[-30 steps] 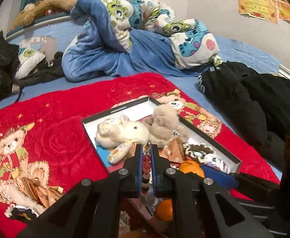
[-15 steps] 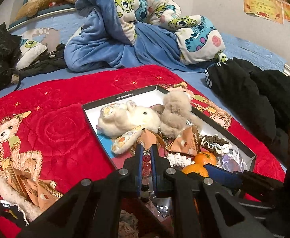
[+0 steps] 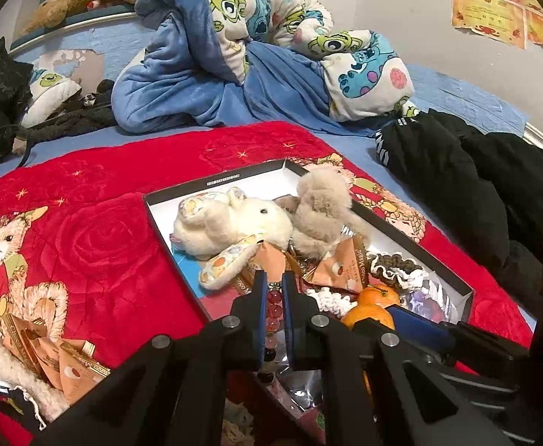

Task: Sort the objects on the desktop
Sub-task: 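Lower the bracelet into the black box and open the left tool while the right tool releases the orange there, then withdraw both open tools from the box back over the bedspread items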

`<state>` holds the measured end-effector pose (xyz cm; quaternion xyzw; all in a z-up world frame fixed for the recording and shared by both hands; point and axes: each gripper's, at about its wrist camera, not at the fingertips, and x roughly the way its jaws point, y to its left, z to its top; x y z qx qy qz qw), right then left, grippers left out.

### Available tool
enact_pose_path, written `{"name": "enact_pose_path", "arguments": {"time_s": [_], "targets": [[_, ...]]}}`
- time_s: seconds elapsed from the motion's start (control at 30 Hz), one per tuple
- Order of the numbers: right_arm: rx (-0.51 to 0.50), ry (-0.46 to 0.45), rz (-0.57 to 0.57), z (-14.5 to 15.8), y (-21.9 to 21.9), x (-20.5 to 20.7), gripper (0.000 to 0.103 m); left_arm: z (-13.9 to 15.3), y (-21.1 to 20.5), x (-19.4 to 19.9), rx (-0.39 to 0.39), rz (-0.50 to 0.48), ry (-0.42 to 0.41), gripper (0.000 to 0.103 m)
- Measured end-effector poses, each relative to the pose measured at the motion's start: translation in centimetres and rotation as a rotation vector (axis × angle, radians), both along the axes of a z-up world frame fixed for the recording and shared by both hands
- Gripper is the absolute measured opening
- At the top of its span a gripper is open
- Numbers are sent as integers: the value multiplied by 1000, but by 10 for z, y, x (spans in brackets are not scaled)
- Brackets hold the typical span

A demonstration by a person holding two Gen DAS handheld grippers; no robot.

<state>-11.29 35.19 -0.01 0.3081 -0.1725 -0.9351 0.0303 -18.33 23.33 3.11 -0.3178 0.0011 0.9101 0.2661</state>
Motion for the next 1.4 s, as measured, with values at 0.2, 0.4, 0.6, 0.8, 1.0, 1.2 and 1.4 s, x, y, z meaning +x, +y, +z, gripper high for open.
{"name": "enact_pose_path", "arguments": {"time_s": [0.2, 0.4, 0.6, 0.8, 1.0, 1.2, 1.4], "targets": [[21, 19, -3, 5, -3, 4, 40, 2, 0, 0, 11, -7, -9, 8], [57, 46, -83, 13, 6, 13, 87, 6, -11, -6, 49, 17, -46, 51], [42, 84, -86, 26, 14, 25, 103, 11, -24, -7, 67, 70, -25, 103], [90, 98, -79, 32, 7, 31, 103, 17, -32, -6, 43, 109, 17, 103], [25, 116, -82, 35, 1, 30, 103, 20, -36, -2, 13, 148, 49, 103], [142, 145, -61, 48, -18, 36, 103, 35, -54, 6, 10, 191, 68, 103], [122, 195, 10, 58, -26, 48, 103, 61, -90, 22, -2, 254, 96, 103]]}}
